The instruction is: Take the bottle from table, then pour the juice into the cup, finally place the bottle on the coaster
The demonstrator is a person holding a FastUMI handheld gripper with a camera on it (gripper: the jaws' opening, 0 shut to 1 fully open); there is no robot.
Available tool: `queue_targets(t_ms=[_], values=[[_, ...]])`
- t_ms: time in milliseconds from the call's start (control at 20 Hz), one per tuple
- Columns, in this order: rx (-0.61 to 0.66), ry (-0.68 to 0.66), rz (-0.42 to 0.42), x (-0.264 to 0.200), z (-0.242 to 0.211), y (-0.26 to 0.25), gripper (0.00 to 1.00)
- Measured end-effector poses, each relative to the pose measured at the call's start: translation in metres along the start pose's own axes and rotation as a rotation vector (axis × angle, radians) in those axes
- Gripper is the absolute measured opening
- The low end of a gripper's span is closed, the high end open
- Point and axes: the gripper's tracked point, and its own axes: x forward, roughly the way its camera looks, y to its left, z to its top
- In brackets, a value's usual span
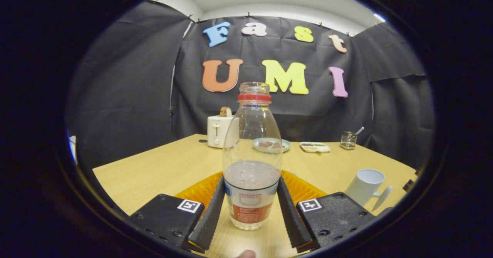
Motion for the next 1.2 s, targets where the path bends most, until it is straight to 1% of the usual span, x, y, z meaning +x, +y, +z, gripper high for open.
queue_targets(t_ms=[100, 300, 450, 700, 850, 950, 1200], values=[[0.021, -0.015, 0.013, -0.011, 0.015, -0.003, 0.77], [0.103, -0.014, 0.060, -0.032, 0.042, -0.010, 0.76], [0.137, -0.010, 0.066, -0.047, 0.055, -0.019, 0.76], [0.269, 0.009, 0.098, -0.064, 0.061, -0.027, 0.76], [0.393, 0.015, 0.133, -0.068, 0.062, -0.035, 0.76], [0.462, 0.030, 0.136, -0.067, 0.059, -0.045, 0.76], [0.688, 0.062, 0.181, -0.063, 0.062, -0.056, 0.75]])
